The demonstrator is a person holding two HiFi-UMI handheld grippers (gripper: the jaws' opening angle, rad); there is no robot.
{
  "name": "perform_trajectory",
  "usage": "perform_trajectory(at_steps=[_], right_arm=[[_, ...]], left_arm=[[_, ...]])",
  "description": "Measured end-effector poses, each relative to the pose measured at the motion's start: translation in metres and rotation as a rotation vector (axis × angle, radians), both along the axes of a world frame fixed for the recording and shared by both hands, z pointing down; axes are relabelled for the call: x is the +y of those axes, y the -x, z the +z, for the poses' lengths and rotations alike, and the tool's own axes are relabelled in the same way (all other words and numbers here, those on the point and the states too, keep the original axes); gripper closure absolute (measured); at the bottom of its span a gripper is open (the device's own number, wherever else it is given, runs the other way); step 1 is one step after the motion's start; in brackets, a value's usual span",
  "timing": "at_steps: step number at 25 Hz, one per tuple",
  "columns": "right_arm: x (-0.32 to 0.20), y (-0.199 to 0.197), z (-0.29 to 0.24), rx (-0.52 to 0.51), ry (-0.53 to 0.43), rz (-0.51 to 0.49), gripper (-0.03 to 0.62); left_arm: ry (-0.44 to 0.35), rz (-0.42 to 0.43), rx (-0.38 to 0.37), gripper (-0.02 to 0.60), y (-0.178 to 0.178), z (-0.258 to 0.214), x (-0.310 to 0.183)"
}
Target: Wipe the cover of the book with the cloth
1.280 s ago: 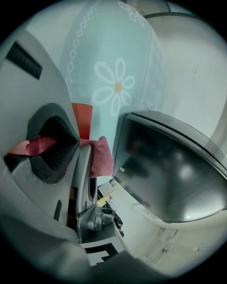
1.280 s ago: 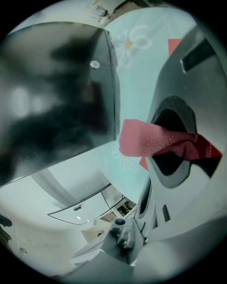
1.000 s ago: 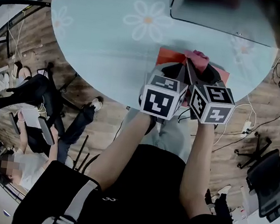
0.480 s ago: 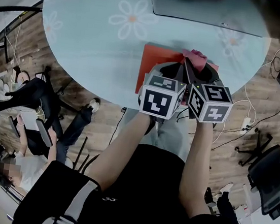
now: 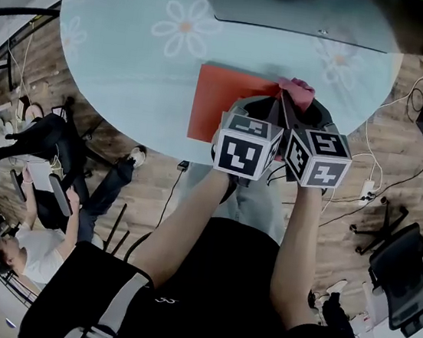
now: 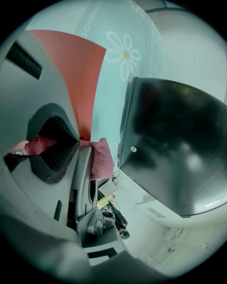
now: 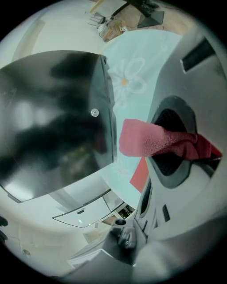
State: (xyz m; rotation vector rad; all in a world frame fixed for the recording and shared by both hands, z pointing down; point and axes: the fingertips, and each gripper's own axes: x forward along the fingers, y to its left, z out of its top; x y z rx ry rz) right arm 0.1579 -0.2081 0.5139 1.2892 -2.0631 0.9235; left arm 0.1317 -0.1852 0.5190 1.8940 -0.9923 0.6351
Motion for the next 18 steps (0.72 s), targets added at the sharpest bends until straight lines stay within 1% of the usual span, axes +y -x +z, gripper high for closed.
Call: perform_trajectory(at_steps=[8,12,14,18], right_arm=[[0.009,-0.036,-0.004,-0.004,-0.006,0.031,0.497],[0.016,-0.058,-0.004,0.004,0.045,0.085,0.497],[0.014,-0.066,-0.012,-0.008,0.029,0.101,0.499],[0.021,-0.079,-0.031,-0.045,-0.021,0.1,0.497]], left_arm=[[-0.005,0.01,0.0,0.568,-0.035,-0.003,0.007],[-0.011,0.018,-0.004,0.568,-0.054,-0.006,0.012],[-0.034,0.009,0.002,0.568,-0.063,-0.012,0.011],[-0.07,0.001,0.025,0.568,-0.076,-0.028,0.017]])
